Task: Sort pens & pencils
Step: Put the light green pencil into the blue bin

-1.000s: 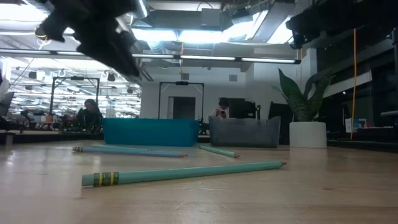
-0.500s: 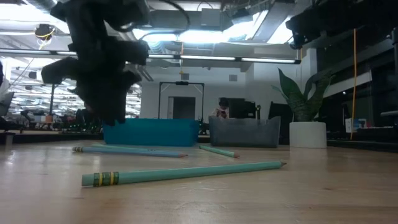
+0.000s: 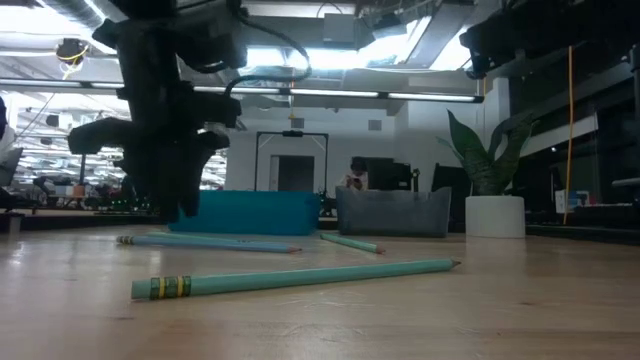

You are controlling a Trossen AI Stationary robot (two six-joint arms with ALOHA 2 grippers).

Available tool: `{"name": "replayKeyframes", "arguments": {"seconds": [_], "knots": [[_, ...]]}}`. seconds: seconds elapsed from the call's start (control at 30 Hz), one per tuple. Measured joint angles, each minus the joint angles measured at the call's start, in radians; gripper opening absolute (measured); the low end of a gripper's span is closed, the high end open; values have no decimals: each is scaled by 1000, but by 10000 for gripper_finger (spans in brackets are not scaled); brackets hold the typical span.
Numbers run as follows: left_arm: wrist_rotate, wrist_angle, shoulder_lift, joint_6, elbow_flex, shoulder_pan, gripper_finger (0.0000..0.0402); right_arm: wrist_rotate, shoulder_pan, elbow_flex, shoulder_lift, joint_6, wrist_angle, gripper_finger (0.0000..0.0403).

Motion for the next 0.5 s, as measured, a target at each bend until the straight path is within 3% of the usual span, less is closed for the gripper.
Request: {"name": "replayKeyframes", "arguments": {"seconds": [0.5], "knots": [[24,3,12,0,0,18,137,0,0,0,0,-7,0,60]]}}
